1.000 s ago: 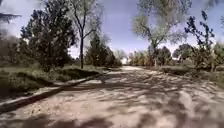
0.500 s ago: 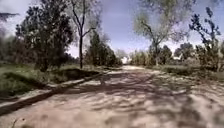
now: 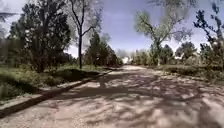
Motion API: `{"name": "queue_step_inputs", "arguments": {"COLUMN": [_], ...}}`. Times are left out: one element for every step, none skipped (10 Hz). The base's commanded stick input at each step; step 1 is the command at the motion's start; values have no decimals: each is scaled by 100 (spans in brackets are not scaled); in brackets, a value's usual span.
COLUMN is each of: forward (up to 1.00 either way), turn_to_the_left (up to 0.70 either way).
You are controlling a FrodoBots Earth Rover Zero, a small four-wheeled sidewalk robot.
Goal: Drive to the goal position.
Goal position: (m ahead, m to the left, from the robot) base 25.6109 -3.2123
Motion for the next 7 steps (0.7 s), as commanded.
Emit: {"name": "queue_step_inputs", "arguments": {"forward": [70,70,70,70,70,70,70], "turn_to_the_left": [0,0,0,0,0,0,0]}}
